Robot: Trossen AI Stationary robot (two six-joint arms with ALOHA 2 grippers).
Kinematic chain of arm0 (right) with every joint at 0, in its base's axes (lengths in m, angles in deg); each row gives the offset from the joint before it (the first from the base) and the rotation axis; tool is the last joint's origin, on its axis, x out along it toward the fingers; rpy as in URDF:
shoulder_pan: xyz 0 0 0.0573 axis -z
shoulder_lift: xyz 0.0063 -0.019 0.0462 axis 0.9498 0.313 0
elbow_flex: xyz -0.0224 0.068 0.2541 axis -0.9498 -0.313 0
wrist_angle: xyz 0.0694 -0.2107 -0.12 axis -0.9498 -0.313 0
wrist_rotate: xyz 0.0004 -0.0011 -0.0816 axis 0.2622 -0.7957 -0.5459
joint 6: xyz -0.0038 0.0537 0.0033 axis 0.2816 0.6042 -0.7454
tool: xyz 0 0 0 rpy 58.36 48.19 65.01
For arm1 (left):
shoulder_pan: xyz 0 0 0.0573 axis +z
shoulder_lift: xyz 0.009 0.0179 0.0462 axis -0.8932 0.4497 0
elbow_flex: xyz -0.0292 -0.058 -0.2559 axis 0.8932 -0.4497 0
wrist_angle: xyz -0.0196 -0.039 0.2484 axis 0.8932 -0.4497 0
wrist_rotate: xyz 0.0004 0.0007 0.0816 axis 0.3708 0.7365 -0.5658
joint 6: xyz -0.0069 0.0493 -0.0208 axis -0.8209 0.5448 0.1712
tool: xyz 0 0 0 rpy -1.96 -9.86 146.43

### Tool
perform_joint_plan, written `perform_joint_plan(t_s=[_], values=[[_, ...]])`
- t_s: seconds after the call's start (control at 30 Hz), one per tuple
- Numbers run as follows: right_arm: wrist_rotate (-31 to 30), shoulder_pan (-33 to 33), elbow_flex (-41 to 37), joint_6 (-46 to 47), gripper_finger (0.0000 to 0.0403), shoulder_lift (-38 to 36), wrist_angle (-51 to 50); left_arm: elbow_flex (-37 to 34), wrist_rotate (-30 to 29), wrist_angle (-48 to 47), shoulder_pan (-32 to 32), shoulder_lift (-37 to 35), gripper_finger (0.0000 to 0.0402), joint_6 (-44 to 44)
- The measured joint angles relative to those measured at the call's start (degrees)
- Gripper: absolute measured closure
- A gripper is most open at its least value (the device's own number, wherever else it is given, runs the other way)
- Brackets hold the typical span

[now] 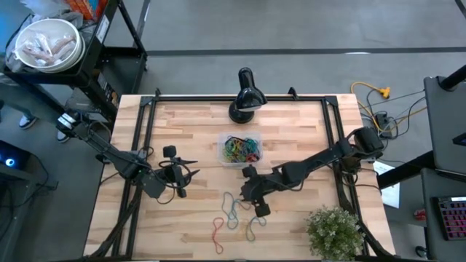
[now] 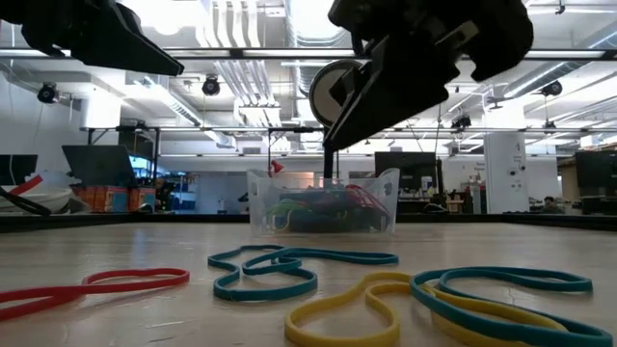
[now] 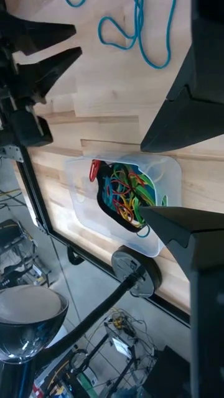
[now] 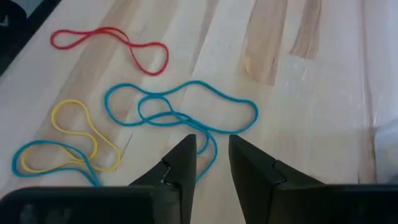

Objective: Pick and place rubber bands into bin
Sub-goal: Put the blue rubber band into the transparent bin

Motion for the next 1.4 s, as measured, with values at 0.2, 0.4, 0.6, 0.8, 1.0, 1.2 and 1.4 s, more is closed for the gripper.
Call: perform_joint_plan(t_s=[0.2,0.4,0.6,0.8,1.0,1.2,1.4], values=[[0.03,-0.68,0.61,0.96,0.0299,3.7,1.29,0.0,-0.16,0.43,0.02,0.0,0.0265,0.07],[1.12,-0.65,4.0,-0.48,0.0285,8.12,0.68,0.0,-0.22,0.56,0.02,0.0,0.0265,0.09],[1.36,-0.65,6.39,-0.66,0.0275,11.33,-0.79,0.0,-0.22,0.97,0.02,-0.01,0.0265,0.16],[2.63,-0.63,7.88,-0.63,0.0267,13.37,-0.97,0.0,-0.22,0.99,0.02,-0.01,0.0265,0.21],[2.56,-0.26,8.16,-0.19,0.0259,13.55,-0.86,0.0,-0.22,1.42,0.02,0.0,0.0265,0.22],[2.33,0.12,8.12,1.03,0.0257,13.64,-0.9,0.0,-0.2,1.45,0.02,0.0,0.0265,0.22],[2.32,0.14,8.03,1.05,0.0257,14.07,-0.41,0.0,-0.21,1.47,0.02,0.0,0.0265,0.22]])
